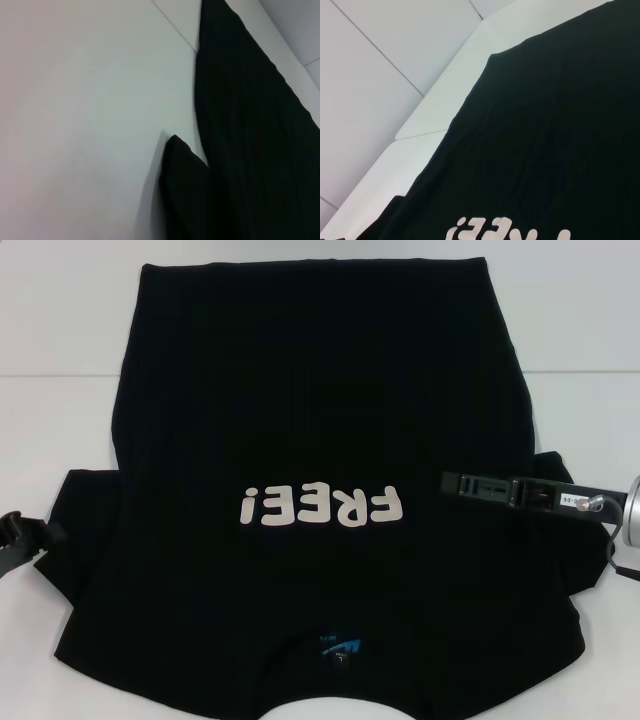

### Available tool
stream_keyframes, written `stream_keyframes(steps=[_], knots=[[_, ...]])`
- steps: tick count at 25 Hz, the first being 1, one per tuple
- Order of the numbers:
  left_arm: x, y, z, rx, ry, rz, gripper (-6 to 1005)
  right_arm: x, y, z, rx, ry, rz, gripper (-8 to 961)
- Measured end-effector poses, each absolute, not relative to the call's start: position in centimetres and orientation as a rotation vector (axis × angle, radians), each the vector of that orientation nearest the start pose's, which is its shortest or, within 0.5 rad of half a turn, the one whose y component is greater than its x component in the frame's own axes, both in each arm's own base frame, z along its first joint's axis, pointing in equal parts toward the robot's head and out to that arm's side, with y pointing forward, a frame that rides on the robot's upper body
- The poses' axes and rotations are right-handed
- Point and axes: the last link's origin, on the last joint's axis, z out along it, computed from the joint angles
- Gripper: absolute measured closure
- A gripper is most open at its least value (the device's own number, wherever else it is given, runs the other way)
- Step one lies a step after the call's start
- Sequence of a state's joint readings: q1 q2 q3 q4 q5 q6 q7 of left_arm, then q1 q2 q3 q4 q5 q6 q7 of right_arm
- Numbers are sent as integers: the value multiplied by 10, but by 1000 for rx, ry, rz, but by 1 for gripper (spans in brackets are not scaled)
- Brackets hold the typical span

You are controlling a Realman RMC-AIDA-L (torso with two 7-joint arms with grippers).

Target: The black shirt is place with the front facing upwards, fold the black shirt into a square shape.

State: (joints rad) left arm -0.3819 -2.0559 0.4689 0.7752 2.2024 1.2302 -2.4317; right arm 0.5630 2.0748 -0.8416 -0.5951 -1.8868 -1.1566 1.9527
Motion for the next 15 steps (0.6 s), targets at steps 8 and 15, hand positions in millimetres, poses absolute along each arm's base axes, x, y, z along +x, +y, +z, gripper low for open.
stream_keyframes(steps=[8, 15], knots=[[-376, 317, 64, -1617, -1916, -682, 912, 274, 374, -14, -2286, 1382, 684, 37], [-380, 312, 64, -1617, -1935, -677, 897, 274, 374, -14, -2283, 1380, 690, 37]])
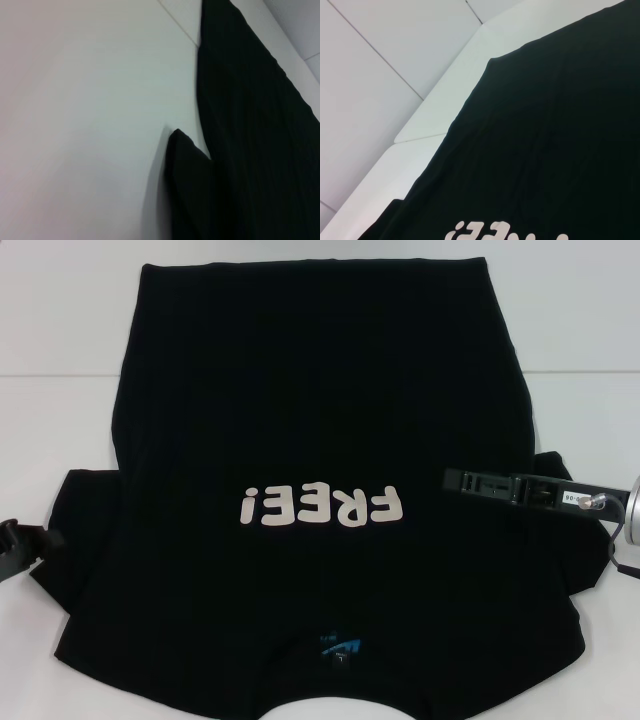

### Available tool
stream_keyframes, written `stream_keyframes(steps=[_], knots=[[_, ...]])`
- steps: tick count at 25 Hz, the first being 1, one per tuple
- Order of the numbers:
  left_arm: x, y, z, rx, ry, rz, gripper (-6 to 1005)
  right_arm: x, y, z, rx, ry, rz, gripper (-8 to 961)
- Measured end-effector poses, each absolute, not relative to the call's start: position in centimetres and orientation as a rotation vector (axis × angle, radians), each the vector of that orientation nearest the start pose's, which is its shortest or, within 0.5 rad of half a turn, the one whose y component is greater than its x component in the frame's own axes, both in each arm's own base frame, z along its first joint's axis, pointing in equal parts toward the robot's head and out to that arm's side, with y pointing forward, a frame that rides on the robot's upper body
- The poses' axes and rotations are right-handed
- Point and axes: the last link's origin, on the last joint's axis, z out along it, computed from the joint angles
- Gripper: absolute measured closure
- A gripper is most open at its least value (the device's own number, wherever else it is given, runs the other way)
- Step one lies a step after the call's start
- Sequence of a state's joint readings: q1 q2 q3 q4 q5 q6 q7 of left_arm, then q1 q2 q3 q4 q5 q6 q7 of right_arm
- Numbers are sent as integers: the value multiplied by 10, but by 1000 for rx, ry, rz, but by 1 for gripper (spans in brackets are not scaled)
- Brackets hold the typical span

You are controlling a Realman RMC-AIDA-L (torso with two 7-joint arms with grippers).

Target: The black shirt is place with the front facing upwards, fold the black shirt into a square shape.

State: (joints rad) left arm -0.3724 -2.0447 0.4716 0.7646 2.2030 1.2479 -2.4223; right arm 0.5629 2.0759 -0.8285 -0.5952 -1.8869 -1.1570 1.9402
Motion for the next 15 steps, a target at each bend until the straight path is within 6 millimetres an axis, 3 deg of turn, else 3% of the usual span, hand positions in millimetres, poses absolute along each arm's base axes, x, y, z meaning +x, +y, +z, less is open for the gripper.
stream_keyframes(steps=[10, 15], knots=[[-381, 307, 65, -1616, -1944, -685, 816, 274, 374, -14, -2284, 1380, 690, 37], [-382, 305, 65, -1615, -1946, -679, 623, 274, 374, -14, -2287, 1381, 691, 37]])
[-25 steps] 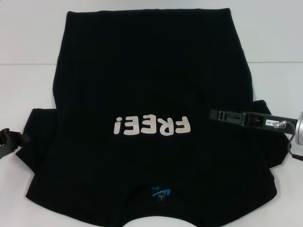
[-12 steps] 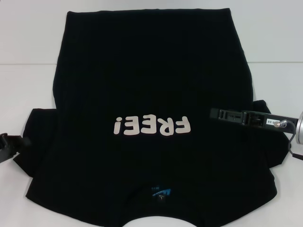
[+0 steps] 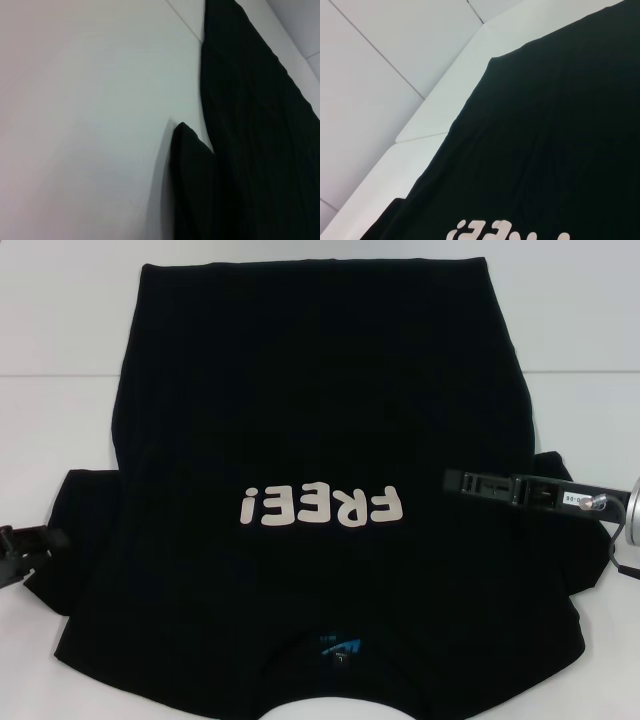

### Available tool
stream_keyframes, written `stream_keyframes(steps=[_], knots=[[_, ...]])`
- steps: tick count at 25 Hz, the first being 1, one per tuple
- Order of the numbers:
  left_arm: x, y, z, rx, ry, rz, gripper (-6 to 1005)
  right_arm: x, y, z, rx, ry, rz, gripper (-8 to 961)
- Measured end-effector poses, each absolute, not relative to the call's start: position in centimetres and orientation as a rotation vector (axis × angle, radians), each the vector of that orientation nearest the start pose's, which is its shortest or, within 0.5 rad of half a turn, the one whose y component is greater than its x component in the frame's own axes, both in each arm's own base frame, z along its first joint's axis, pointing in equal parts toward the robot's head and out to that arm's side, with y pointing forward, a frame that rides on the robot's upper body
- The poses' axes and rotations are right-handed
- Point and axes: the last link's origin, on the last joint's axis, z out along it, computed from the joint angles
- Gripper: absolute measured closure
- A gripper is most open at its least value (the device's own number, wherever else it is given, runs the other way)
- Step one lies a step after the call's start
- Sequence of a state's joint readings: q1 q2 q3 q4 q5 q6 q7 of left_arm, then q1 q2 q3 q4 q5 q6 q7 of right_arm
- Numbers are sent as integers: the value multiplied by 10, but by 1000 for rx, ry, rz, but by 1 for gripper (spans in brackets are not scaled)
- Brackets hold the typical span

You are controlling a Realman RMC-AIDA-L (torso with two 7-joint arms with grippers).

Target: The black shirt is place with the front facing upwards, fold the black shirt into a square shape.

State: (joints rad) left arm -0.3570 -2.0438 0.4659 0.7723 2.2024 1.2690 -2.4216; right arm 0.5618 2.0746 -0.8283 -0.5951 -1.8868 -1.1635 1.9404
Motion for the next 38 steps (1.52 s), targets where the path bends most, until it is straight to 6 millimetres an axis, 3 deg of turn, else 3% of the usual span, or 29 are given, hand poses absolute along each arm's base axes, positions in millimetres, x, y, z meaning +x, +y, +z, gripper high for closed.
stream_keyframes(steps=[12, 19, 30, 36, 38], knots=[[-383, 304, 71, -1632, -1934, -660, 594, 274, 373, -13, -2294, 1374, 695, 37], [-382, 306, 77, -1696, -1900, -539, 596, 274, 373, -13, -2294, 1370, 696, 37], [-381, 306, 73, -1715, -1918, -484, 600, 277, 373, -11, -2280, 1374, 702, 37], [-373, 308, 75, -1715, -1865, -463, 602, 277, 372, -11, -2281, 1376, 703, 37], [-372, 307, 74, -1714, -1860, -454, 759, 277, 372, -11, -2281, 1376, 704, 37]])
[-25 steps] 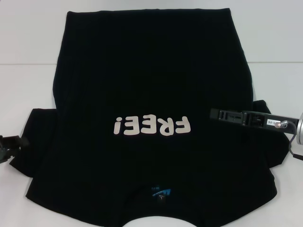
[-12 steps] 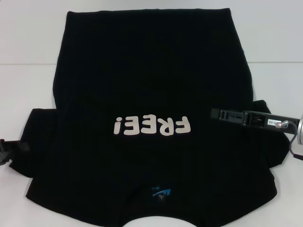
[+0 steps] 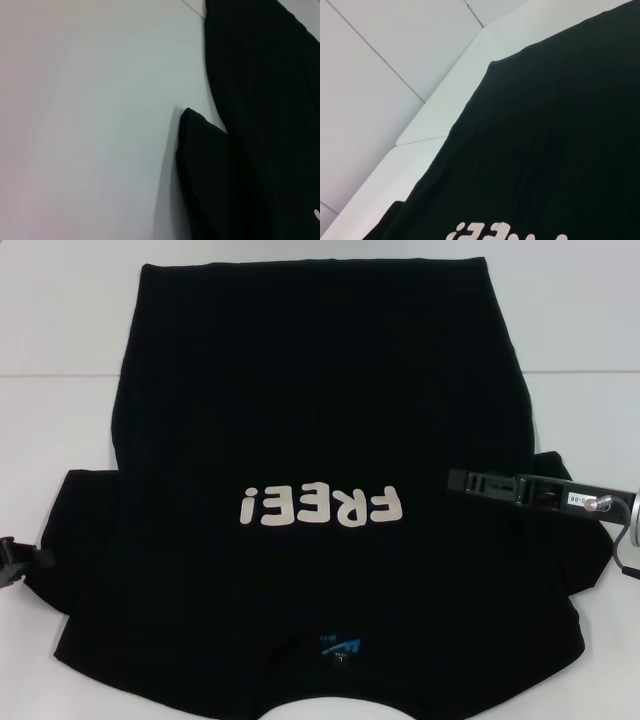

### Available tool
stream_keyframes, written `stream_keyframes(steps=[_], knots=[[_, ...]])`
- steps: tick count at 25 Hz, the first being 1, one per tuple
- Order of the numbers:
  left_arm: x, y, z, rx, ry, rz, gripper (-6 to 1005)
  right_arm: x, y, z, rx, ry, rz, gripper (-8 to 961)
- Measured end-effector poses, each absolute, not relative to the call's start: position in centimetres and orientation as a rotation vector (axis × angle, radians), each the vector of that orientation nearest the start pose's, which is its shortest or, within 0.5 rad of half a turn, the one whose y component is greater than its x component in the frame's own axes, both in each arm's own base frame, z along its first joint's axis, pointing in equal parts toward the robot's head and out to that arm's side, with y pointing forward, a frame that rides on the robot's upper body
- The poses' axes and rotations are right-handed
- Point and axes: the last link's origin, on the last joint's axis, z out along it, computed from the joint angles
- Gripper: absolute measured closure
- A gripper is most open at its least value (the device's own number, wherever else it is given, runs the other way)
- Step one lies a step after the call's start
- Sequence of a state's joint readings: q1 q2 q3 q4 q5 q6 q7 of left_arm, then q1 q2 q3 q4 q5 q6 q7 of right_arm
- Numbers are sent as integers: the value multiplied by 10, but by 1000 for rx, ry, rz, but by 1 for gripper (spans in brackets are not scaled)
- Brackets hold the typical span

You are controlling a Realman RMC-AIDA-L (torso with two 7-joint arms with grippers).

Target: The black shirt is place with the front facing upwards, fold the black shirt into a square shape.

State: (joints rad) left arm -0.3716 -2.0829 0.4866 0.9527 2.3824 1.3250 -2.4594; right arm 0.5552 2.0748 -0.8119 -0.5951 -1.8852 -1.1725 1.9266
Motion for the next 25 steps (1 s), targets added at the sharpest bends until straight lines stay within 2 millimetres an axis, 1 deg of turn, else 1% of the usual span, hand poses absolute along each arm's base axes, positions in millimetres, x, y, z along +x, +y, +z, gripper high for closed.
stream_keyframes(steps=[6, 11, 14, 18, 25], knots=[[-373, 304, 74, -1720, -1873, -448, 957, 277, 372, -11, -2276, 1378, 711, 37], [-372, 303, 76, -1723, -1879, -461, 1000, 277, 372, -10, -2276, 1379, 712, 37], [-373, 304, 84, -1698, -1884, -479, 1000, 277, 372, -10, -2276, 1378, 712, 37], [-379, 305, 96, -1624, -1900, -482, 1000, 277, 372, -10, -2275, 1378, 713, 37], [-389, 301, 107, -1549, -1908, -497, 1000, 277, 372, -10, -2274, 1379, 713, 37]])
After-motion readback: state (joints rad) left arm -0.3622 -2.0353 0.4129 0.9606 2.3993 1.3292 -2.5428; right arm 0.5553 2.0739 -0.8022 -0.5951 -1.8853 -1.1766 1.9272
